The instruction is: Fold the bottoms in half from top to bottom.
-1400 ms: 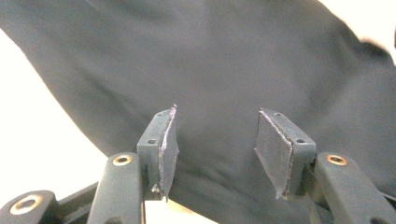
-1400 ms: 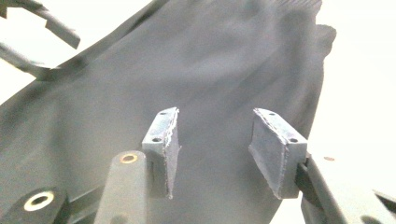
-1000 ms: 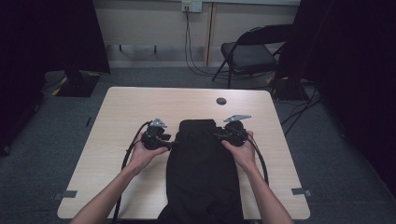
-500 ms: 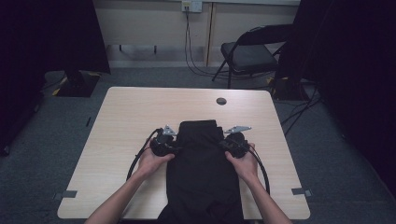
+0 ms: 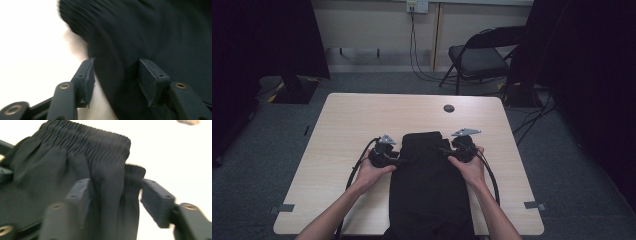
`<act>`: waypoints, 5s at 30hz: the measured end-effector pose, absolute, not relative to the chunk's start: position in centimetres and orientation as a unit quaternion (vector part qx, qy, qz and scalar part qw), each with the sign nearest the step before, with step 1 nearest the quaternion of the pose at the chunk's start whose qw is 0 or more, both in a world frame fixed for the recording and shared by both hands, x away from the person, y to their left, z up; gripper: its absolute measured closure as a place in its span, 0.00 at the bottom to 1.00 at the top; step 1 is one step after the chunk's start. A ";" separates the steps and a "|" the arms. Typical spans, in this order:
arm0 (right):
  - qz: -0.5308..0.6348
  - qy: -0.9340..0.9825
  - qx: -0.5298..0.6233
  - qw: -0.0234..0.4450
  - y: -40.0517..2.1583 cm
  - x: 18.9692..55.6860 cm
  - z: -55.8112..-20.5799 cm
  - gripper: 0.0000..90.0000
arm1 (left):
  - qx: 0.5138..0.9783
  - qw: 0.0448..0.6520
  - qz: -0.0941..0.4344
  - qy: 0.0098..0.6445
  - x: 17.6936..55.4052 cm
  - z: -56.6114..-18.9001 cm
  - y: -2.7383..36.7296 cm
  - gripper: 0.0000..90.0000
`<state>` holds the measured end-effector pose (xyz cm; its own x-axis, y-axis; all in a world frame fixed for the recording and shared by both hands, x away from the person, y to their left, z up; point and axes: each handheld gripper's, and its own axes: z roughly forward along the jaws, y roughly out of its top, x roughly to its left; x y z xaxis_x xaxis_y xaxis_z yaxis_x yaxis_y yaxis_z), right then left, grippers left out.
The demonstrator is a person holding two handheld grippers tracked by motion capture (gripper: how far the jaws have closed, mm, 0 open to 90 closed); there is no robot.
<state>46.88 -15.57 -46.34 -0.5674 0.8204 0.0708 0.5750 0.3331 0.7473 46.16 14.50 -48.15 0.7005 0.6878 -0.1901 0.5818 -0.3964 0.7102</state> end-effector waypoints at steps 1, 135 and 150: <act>0.371 0.800 0.444 0.156 -15.4 47.6 -46.7 0.37 | 0.829 0.400 0.076 0.383 46.4 -48.1 14.5 0.48; 0.352 0.817 0.447 0.098 -10.9 47.0 -48.2 0.86 | 0.815 0.371 0.125 0.427 48.5 -49.0 15.9 0.87; 0.401 0.795 0.443 0.104 -11.5 48.2 -44.9 0.87 | 0.789 0.447 0.134 0.401 47.7 -44.2 16.4 0.90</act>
